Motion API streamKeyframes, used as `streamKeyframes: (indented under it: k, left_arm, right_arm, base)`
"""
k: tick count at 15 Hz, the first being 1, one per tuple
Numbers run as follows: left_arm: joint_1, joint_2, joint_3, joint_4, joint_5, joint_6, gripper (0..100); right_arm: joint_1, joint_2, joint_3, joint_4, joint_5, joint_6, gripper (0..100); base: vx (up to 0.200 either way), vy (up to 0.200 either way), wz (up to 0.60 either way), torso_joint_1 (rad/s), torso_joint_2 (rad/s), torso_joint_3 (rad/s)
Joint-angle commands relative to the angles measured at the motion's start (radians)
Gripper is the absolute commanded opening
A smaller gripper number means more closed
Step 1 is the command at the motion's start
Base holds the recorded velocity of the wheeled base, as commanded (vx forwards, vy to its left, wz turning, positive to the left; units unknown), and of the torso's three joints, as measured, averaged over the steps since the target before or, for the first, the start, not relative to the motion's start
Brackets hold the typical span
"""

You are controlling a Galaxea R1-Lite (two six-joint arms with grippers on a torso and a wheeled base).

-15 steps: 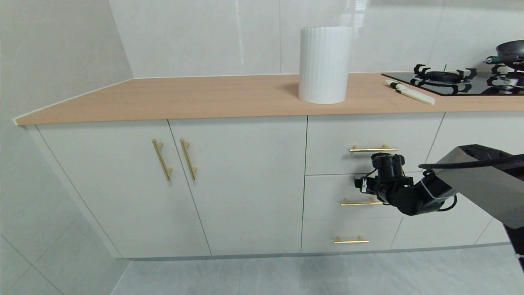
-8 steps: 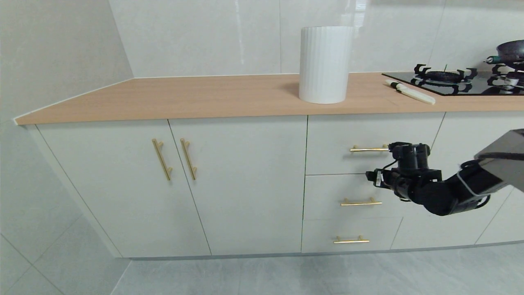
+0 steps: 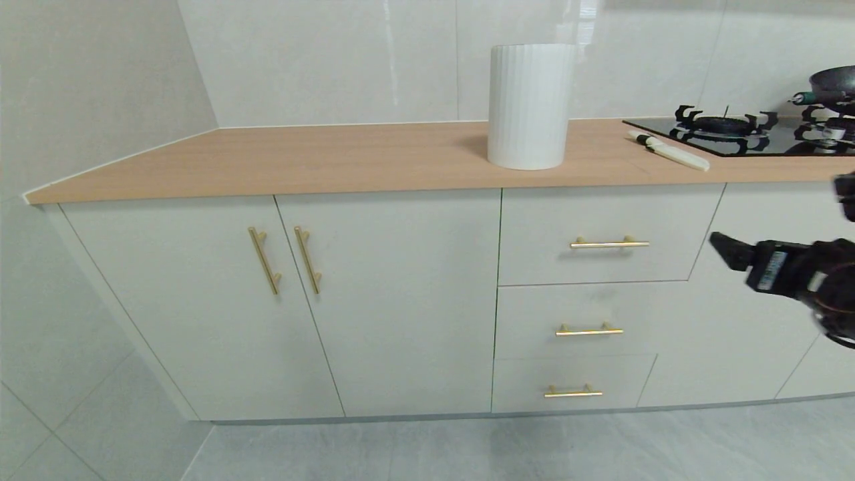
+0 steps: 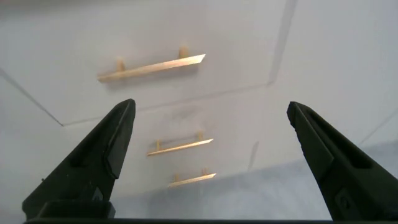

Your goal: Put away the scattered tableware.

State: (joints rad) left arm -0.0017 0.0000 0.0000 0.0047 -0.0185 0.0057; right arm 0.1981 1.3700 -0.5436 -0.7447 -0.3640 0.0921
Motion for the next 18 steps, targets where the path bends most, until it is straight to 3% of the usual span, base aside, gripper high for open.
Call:
streamKeyframes:
  k: [1, 4, 6, 8, 9, 12, 13, 15, 18]
  left_arm:
    - [0.0, 0.0, 0.0, 0.0, 0.0, 0.0, 100]
    - [0.0, 0.0, 0.0, 0.0, 0.0, 0.0, 100]
    - [0.0, 0.0, 0.0, 0.0, 0.0, 0.0, 100]
    - [0.0, 0.0, 0.0, 0.0, 0.0, 0.0, 100]
    - [0.0, 0.0, 0.0, 0.0, 0.0, 0.0, 100]
    - [0.002, 0.0, 0.0, 0.0, 0.0, 0.0, 100]
    - [0.0, 0.0, 0.0, 0.0, 0.0, 0.0, 100]
    - [0.0, 0.0, 0.0, 0.0, 0.0, 0.0, 100]
    - [0.0, 0.0, 0.0, 0.0, 0.0, 0.0, 100]
  right_arm:
    - [-0.003, -0.654, 0.275, 0.143, -0.055, -0.155, 100]
    - [-0.022, -1.011, 0.183, 0.616, -0.144, -0.239, 100]
    - [-0.124, -1.126, 0.154, 0.763, -0.142, -0.241, 100]
    - [-0.198, -1.204, 0.174, 0.783, -0.127, -0.244, 100]
    - [-0.212, -1.286, 0.203, 0.785, -0.069, -0.244, 100]
    - [-0.203, -1.368, 0.312, 0.766, -0.041, -0.215, 100]
    - [-0.203, -1.368, 0.412, 0.685, -0.024, -0.178, 100]
    - [-0.203, -1.368, 0.544, 0.596, 0.217, -0.167, 100]
    - [-0.203, -1.368, 0.544, 0.746, 0.312, -0.138, 100]
  base:
    - [0.0, 0.0, 0.0, 0.0, 0.0, 0.0]
    - [0.0, 0.0, 0.0, 0.0, 0.0, 0.0]
    - [0.0, 0.0, 0.0, 0.0, 0.0, 0.0]
    - [0.0, 0.0, 0.0, 0.0, 0.0, 0.0]
    - [0.0, 0.0, 0.0, 0.0, 0.0, 0.0]
    - [0.0, 0.0, 0.0, 0.0, 0.0, 0.0]
    - [0.0, 0.0, 0.0, 0.0, 0.0, 0.0]
    - [0.0, 0.0, 0.0, 0.0, 0.0, 0.0]
    - [0.0, 0.0, 0.0, 0.0, 0.0, 0.0]
